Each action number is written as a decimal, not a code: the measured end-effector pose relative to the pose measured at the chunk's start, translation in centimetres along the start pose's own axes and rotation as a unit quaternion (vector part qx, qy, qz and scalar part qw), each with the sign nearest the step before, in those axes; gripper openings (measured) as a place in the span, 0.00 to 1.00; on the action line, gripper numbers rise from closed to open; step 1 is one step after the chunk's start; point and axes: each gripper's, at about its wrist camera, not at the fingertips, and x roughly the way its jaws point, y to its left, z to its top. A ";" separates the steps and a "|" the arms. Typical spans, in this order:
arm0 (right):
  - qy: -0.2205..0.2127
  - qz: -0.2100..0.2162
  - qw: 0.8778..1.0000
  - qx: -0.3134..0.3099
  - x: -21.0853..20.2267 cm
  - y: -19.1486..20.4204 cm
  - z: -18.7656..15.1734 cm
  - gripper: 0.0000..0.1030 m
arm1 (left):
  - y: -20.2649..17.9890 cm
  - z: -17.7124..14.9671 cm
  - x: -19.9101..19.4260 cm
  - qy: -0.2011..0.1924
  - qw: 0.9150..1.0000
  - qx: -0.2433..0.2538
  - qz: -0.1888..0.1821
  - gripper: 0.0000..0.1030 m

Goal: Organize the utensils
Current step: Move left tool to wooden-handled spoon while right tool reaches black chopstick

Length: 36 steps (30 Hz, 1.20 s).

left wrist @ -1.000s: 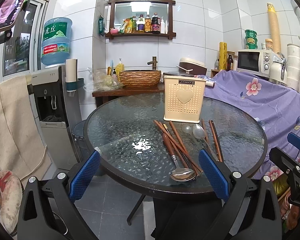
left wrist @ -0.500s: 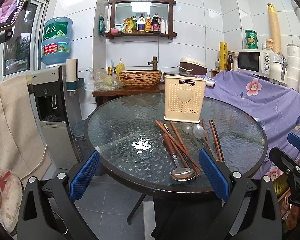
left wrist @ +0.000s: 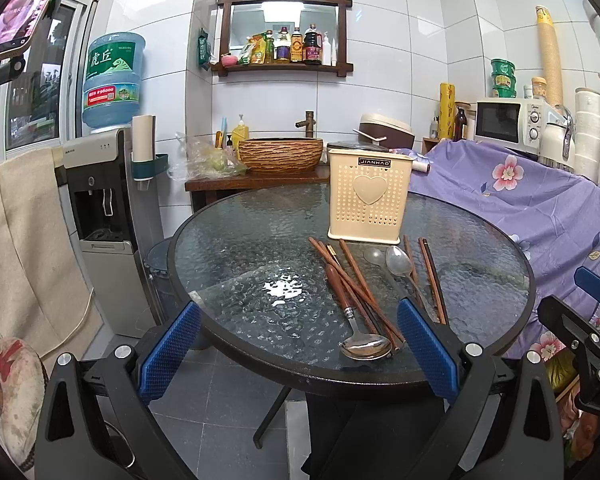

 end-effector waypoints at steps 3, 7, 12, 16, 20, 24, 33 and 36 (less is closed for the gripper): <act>0.000 0.000 1.000 0.000 0.0 0.0 0.0 0.95 | 0.0 -0.1 0.0 0.000 1.000 0.000 0.000 0.94; 0.001 0.000 1.000 -0.002 0.1 0.0 -0.1 0.95 | 0.0 -0.2 0.1 0.004 1.000 -0.001 -0.002 0.94; 0.016 -0.009 1.000 -0.001 1.0 -0.3 0.0 0.95 | 0.3 -0.5 1.4 0.031 1.000 -0.001 -0.004 0.94; 0.054 -0.023 0.998 -0.004 2.9 -0.9 -0.1 0.95 | 0.7 -0.6 3.0 0.059 0.998 0.002 0.002 0.94; 0.089 -0.019 0.996 0.003 4.8 -2.0 -0.1 0.95 | 1.3 -0.1 5.2 0.084 0.996 0.001 -0.005 0.94; 0.118 -0.003 0.993 0.014 6.9 -3.2 0.1 0.95 | 2.1 0.6 7.3 0.111 0.993 -0.014 -0.032 0.92; 0.210 0.020 0.975 0.069 13.5 -6.8 1.5 0.71 | 1.4 2.0 12.1 0.161 0.984 -0.008 -0.076 0.75; 0.231 0.019 0.970 0.075 15.7 -7.5 2.0 0.62 | 1.0 2.3 13.5 0.173 0.981 -0.005 -0.083 0.70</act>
